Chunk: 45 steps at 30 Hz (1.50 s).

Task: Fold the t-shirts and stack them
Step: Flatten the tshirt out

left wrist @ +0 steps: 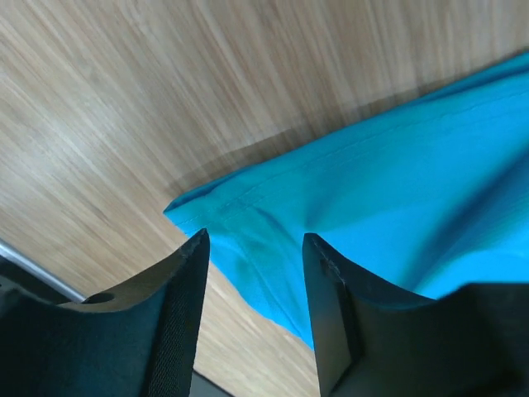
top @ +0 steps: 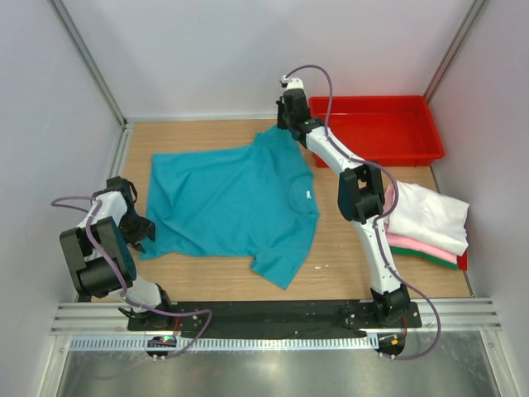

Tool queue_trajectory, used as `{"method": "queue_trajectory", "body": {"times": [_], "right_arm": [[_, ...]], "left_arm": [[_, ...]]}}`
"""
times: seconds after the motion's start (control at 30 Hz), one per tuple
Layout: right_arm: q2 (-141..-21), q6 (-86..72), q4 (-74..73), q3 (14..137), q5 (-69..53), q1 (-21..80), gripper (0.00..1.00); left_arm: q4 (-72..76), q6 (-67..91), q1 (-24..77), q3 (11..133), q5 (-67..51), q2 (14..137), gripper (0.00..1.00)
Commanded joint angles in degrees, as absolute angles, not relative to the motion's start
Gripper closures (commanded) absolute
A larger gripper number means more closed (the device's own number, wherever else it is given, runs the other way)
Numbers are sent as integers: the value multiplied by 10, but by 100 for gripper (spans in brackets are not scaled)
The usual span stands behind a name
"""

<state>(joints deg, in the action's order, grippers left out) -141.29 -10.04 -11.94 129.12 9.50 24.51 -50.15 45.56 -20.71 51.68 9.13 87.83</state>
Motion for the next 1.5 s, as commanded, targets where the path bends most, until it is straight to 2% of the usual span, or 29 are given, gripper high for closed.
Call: {"method": "queue_trajectory", "body": {"times": [0.0, 0.17, 0.2, 0.4, 0.43, 0.5, 0.77, 0.8, 0.87, 0.9, 0.97, 1.03, 1.27, 1.47], "right_arm": [[-1405, -102, -96, 1301, 90, 246, 99], [-1403, -93, -98, 1296, 92, 247, 99], [-1403, -93, -98, 1296, 93, 246, 99], [-1405, -92, -99, 1298, 93, 247, 99], [-1405, -92, -98, 1298, 94, 246, 99], [-1405, -92, -99, 1297, 94, 246, 99], [-1402, -91, -105, 1296, 99, 245, 99], [-1401, -90, -104, 1296, 99, 245, 99], [-1400, -91, -105, 1294, 99, 245, 99], [-1401, -91, -105, 1293, 100, 245, 99], [-1400, -92, -105, 1293, 97, 245, 99], [-1400, -94, -105, 1291, 96, 245, 99], [-1401, -95, -105, 1288, 96, 245, 99], [-1398, -92, -105, 1286, 98, 245, 99]], "left_arm": [[-455, 464, -211, 516, 114, 875, 52], [-439, 466, -210, 507, 119, 885, 61], [-438, 465, -211, 507, 121, 887, 70], [-430, 458, -211, 505, 122, 892, 84], [-431, 456, -211, 505, 121, 892, 92], [-439, 454, -211, 506, 126, 891, 100], [-465, 446, -211, 520, 133, 872, 100], [-468, 439, -212, 521, 127, 866, 99], [-470, 434, -211, 522, 127, 859, 71], [-469, 432, -211, 521, 121, 852, 52], [-464, 428, -211, 519, 119, 847, 38], [-469, 429, -211, 517, 117, 848, 35], [-471, 448, -211, 492, 127, 843, 35], [-468, 475, -212, 466, 130, 836, 42]]}}
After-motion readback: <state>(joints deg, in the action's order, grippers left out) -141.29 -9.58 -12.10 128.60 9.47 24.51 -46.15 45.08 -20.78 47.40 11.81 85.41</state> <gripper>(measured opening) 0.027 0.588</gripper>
